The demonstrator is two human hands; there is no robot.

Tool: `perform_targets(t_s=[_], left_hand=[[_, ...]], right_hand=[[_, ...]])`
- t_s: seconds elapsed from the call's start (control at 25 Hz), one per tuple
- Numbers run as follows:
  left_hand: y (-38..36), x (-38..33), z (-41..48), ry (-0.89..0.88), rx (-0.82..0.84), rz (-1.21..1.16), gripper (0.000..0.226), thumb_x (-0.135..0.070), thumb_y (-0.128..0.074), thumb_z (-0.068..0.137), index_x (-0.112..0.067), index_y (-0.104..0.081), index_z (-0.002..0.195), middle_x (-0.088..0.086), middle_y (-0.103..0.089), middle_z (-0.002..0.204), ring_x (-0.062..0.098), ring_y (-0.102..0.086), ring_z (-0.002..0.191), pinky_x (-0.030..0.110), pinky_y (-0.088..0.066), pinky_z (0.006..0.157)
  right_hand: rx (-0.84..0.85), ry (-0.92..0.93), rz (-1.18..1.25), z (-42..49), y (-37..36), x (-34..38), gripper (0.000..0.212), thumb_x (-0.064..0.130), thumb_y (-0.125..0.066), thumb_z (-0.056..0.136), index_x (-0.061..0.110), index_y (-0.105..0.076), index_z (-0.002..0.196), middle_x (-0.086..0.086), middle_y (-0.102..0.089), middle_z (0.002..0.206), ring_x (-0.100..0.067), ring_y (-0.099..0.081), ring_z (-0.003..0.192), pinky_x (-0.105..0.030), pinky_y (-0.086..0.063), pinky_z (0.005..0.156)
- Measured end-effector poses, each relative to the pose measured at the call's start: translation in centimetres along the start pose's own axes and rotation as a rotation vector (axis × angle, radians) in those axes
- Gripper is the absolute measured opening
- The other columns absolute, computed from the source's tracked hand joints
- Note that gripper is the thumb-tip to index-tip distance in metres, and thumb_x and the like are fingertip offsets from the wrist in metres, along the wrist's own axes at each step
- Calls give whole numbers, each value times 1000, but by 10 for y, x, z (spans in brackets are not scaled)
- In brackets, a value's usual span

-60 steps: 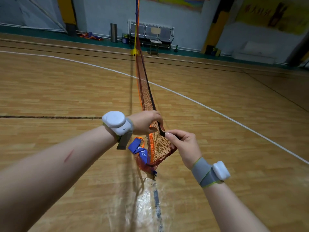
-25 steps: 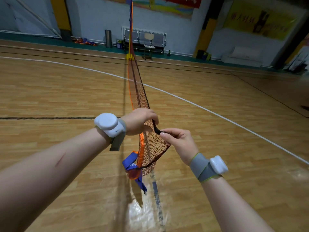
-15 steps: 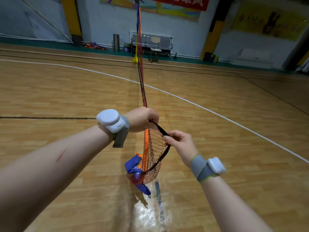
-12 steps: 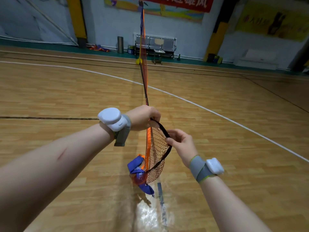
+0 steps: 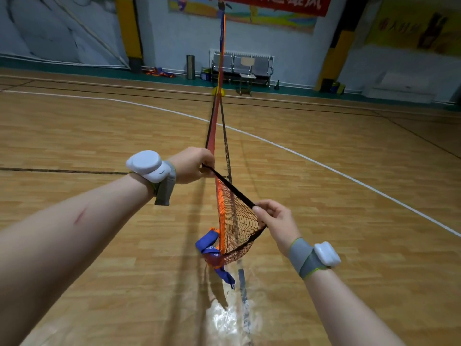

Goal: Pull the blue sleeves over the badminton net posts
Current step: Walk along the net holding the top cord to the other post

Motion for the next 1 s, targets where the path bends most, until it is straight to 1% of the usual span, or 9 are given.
perform_targets(t_s=[0.08, 0.16, 0.24, 0.36, 0.44, 0.6, 0.76, 0.88, 1.0], left_hand=[[-11, 3, 0, 41, -1, -14, 12, -14, -64, 84, -4, -67, 89, 6, -62, 95, 20, -56, 86, 28, -43, 77], [-17, -1, 3, 55, 0, -14, 12, -13, -64, 83, -4, -67, 90, 8, -63, 98, 20, -55, 86, 28, -43, 78], [-22, -11, 7, 42, -2, -27, 11, -12, -64, 83, -6, -67, 92, 8, -64, 101, 22, -58, 92, 31, -46, 82], [-29, -36, 2, -73, 50, -51, 22, -9, -63, 83, -12, -66, 104, 4, -63, 112, 20, -58, 106, 34, -47, 93], [-32, -51, -5, -154, 89, -62, 25, -8, -62, 83, -15, -65, 107, 3, -63, 116, 19, -58, 108, 35, -46, 96], [-30, -59, -26, -215, 128, -69, 20, -7, -59, 85, -12, -66, 104, 4, -64, 110, 20, -59, 101, 34, -48, 91], [-29, -47, -57, -188, 189, -66, 18, -15, -62, 85, -10, -67, 102, 5, -63, 107, 19, -58, 98, 35, -48, 88], [-20, -39, -75, -193, 164, -56, 15, -18, -63, 84, -9, -69, 96, 6, -63, 100, 20, -59, 91, 35, -48, 85], [-5, -39, -91, -189, 129, -35, 13, -15, -62, 85, -7, -69, 94, 6, -61, 98, 17, -55, 86, 30, -45, 81]], right_hand=[[31, 24, 43, -10, 0, 12, 14, 3, -59, 86, 13, -65, 79, 10, -49, 50, -5, -41, 47, -16, -37, 48], [83, 54, 76, -20, -2, 25, 17, 2, -59, 86, 14, -65, 74, 9, -48, 49, -6, -38, 47, -16, -32, 46], [125, 88, 94, -28, -5, 38, 19, 1, -59, 85, 13, -66, 73, 11, -48, 48, -5, -36, 46, -15, -30, 45], [133, 130, 96, -35, -8, 52, 18, 0, -59, 85, 12, -66, 74, 11, -49, 48, -5, -35, 46, -15, -29, 45], [113, 137, 89, -36, -8, 53, 17, 1, -60, 85, 12, -67, 74, 10, -50, 49, -6, -35, 48, -15, -29, 46], [68, 119, 78, -40, -20, 47, 17, 2, -60, 85, 12, -68, 73, 8, -47, 49, -7, -34, 48, -16, -29, 45], [63, 59, 88, -49, -42, 34, 14, 2, -60, 85, 10, -66, 75, 5, -45, 51, -7, -35, 46, -15, -31, 46], [15, 43, 31, -58, -58, 20, 12, 3, -62, 84, 13, -64, 79, 12, -55, 57, 1, -47, 51, -13, -39, 54], [-37, 26, -18, -69, -71, 6, 18, 4, -64, 82, 19, -59, 74, 10, -55, 66, 5, -50, 59, -13, -40, 63]])
Point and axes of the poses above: each hand's wrist, its own z-axis towards the middle knuckle, its own y-axis out of the back of the hand, x = y × z, the point moved 3 cm from there along z, towards the middle knuckle
